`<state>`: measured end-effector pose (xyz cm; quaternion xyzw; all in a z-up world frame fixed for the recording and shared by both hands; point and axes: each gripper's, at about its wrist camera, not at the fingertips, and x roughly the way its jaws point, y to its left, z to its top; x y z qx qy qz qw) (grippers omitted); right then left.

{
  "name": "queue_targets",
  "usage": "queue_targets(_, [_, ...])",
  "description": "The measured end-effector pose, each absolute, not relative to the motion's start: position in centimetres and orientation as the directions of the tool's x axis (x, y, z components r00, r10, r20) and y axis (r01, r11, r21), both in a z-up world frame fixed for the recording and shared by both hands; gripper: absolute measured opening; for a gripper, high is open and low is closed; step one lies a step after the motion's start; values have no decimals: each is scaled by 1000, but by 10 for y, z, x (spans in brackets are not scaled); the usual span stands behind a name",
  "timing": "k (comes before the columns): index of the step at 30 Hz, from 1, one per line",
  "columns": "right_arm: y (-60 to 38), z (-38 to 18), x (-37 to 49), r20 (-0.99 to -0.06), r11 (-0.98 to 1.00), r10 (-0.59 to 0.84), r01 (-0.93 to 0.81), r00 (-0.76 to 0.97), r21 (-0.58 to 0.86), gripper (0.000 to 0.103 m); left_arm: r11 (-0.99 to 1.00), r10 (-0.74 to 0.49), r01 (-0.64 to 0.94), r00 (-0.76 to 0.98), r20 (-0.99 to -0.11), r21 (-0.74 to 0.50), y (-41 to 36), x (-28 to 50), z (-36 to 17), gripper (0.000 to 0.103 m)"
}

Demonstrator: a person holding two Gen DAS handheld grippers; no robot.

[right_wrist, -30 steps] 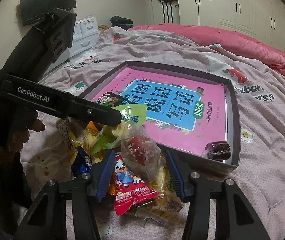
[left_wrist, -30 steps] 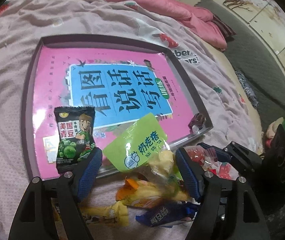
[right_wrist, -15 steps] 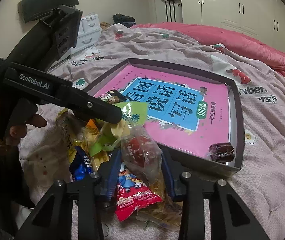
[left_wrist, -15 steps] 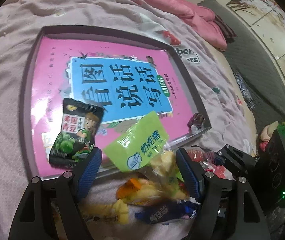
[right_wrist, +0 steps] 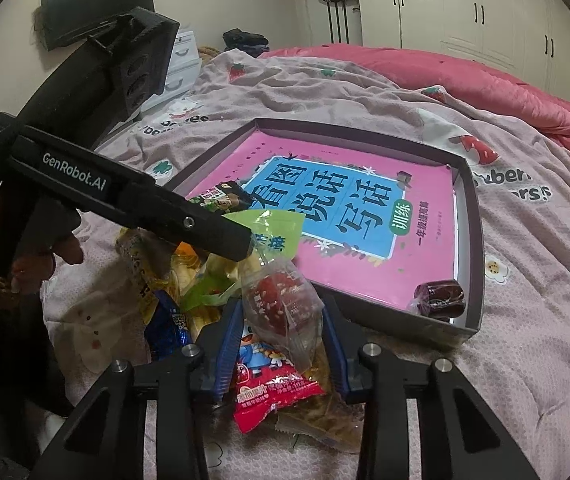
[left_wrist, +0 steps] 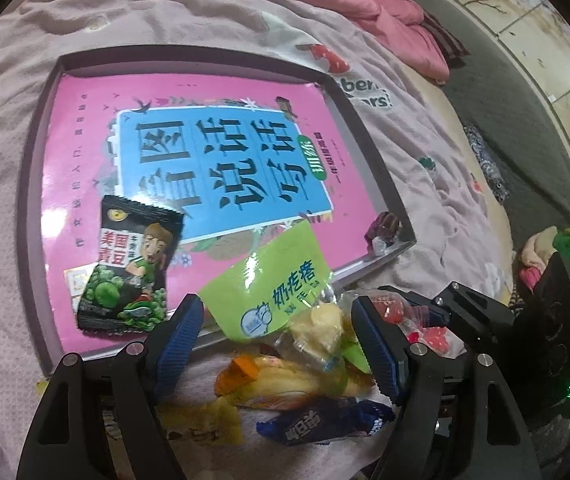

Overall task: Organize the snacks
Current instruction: 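Grasp the clear bag with red candy with the right tool while the left tool reaches the green milk-snack bag, then grasp the green milk-snack bag with the left tool while the right tool holds the clear bag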

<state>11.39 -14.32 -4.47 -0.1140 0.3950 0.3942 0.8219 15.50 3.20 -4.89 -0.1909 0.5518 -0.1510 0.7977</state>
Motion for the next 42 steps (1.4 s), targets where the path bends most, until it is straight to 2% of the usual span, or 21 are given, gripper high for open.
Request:
queue_targets(5, [-149,-42,112,-742,669,555,-732,376,129,39,902,-428,100,342,-836,-421,16,151,-42,77])
queue_targets(11, [-157,-39,111,-741,687,543,-717,396,120,39,922,-384,112,378,-842,-370,9,138,-33,77])
queue_targets(16, [-165,-34,114,-732,704,544,-698,410,132,38,882,-469,127,309,-827,-453,-1,130,-41,77])
queue_targets(21, [-166,-34,112,-740,712,517,-696,431,92,38,887,-461,136,296,-837,-441,-17,132,-48,78])
queue_targets(26, [-176,-32,119,-726,723,545,-673,420,154,38,842,-529,77,310,-790,-533,-6,135,-52,77])
queue_targets(31, [-174,-33,118,-730,716,541,-685,417,139,38,758,-613,-2,342,-712,-653,13,137,-56,77])
queue_targets(37, [-169,-34,116,-736,714,534,-688,417,128,38,719,-608,-127,361,-707,-683,20,147,-65,77])
queue_targets(39, [-169,-34,117,-734,715,538,-685,413,139,38,716,-604,-143,362,-710,-683,18,149,-67,76])
queue_targets(41, [-169,-35,117,-734,716,541,-683,411,145,38,721,-592,-160,362,-720,-674,15,149,-69,70])
queue_targets(42, [-169,-35,117,-734,717,541,-682,411,146,38,726,-584,-170,360,-728,-666,16,150,-71,59])
